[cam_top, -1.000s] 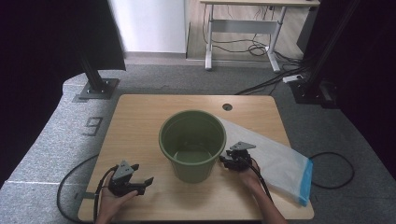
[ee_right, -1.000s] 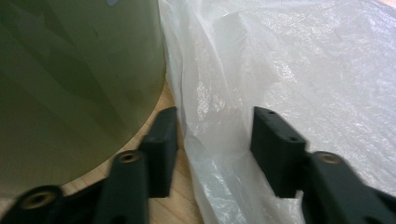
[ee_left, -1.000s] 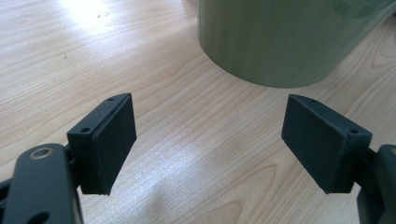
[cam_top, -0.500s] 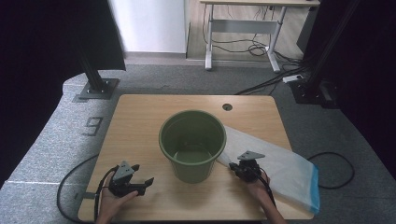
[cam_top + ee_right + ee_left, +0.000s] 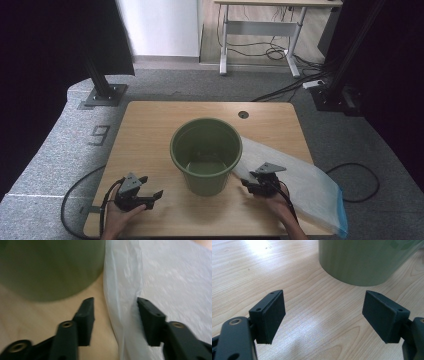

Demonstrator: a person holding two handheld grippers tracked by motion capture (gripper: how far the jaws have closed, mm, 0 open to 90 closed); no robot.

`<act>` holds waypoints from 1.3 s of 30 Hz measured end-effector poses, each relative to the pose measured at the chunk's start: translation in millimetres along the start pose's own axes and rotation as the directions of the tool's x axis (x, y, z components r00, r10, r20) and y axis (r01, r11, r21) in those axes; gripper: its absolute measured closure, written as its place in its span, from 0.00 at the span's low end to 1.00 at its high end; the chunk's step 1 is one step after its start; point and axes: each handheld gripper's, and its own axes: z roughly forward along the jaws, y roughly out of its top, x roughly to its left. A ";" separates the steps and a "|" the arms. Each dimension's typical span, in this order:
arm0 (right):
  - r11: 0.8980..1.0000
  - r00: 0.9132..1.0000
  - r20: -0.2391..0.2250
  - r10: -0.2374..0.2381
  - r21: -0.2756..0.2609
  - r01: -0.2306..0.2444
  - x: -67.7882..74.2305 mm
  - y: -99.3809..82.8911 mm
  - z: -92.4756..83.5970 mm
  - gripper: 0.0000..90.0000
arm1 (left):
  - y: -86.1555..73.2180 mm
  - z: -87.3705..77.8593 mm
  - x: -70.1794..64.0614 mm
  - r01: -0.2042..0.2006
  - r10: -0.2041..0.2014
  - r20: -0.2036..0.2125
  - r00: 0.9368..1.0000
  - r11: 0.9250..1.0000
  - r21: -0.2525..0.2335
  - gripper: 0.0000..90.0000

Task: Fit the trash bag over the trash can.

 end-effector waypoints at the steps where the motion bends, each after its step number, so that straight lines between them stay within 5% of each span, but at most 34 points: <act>1: 1.000 1.000 0.005 -0.004 -0.002 0.004 0.3 4.0 4.3 0.47 | -0.2 0.0 0.1 0.001 -0.001 -0.001 1.000 1.000 0.000 0.21; 15: 1.000 1.000 0.022 0.006 0.002 -0.006 -6.3 24.1 35.3 0.44 | -1.6 1.2 1.5 0.000 0.000 -0.005 1.000 1.000 0.011 0.21; 23: 1.000 0.999 0.040 0.003 0.018 -0.003 -5.8 22.2 41.1 0.55 | -2.7 1.1 2.9 0.002 -0.002 -0.008 1.000 1.000 0.014 0.21; 33: 0.999 0.997 0.071 -0.043 0.000 0.044 3.1 17.5 44.9 0.91 | -3.6 1.2 3.9 0.003 -0.003 -0.010 1.000 1.000 0.015 0.21; 39: 0.998 0.997 0.073 0.018 -0.061 -0.014 -5.0 17.6 36.2 0.98 | -4.1 -0.8 5.6 0.006 -0.006 -0.015 1.000 1.000 0.008 0.21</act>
